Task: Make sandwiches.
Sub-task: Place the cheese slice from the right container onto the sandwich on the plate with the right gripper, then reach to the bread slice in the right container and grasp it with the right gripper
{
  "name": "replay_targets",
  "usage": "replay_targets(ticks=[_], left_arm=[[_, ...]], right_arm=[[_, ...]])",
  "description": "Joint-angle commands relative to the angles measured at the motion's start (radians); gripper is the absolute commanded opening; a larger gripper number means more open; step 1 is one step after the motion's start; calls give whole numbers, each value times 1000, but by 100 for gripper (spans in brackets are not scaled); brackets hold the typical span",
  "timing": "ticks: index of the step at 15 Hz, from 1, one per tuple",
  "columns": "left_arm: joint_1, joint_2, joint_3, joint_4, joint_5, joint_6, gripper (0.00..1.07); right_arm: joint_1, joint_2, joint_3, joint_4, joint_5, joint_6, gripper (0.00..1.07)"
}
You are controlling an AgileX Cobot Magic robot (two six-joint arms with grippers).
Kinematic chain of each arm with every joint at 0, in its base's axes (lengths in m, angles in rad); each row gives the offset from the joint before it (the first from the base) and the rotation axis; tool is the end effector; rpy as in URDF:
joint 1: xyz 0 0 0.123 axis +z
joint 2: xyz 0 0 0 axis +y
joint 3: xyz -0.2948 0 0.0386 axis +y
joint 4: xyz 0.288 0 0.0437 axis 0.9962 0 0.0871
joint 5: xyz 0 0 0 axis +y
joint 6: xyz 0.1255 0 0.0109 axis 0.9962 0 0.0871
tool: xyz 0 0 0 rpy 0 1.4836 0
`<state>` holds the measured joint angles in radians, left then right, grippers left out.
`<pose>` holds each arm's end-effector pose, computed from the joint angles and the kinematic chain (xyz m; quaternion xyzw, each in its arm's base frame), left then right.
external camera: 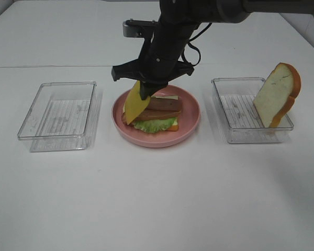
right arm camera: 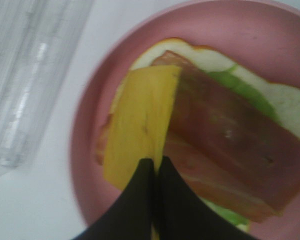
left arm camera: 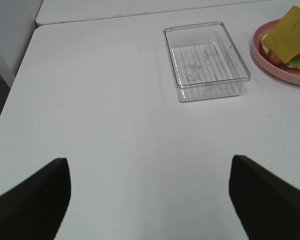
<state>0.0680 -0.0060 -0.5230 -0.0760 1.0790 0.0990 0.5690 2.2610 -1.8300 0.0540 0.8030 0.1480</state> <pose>0.0445 -0.0054 0.2869 0.0155 0.8497 0.0061 0.5270 0.4600 0.3000 0.1304 -0.1903 0.9587 0.0953 0.1889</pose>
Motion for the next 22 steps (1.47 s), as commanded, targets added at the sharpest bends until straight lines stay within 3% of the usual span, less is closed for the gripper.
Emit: replay_targets(ticks=[1,7,9,10,11,13,16,19,22], left_arm=[[2,-12,2,-1,-3,2,79],[2,-12,2,-1,-3,2,79],[2,-12,2,-1,-3,2,79],[2,-12,2,-1,-3,2,79],[2,-12,2,-1,-3,2,79],[2,-12,2,-1,-3,2,79],[2,-12,2,-1,-3,2,79],[2,-12,2,-1,-3,2,79],[2,-12,2,-1,-3,2,79]], right_arm=[[-4,6,2,-116,14,42,0],[-3,6,2,-158,24,42,0],[-2,6,2,-156,30,42,12],[-2,6,2,-156,39,42,51],[-2,6,2,-165,39,42,72],[-2,1,2,-202,54,42,93],[-2,-59,-59,-325,216,32,94],[-2,-125,-176,-332,397,-9,94],[-22,-186,-236,-351,452,-21,94]])
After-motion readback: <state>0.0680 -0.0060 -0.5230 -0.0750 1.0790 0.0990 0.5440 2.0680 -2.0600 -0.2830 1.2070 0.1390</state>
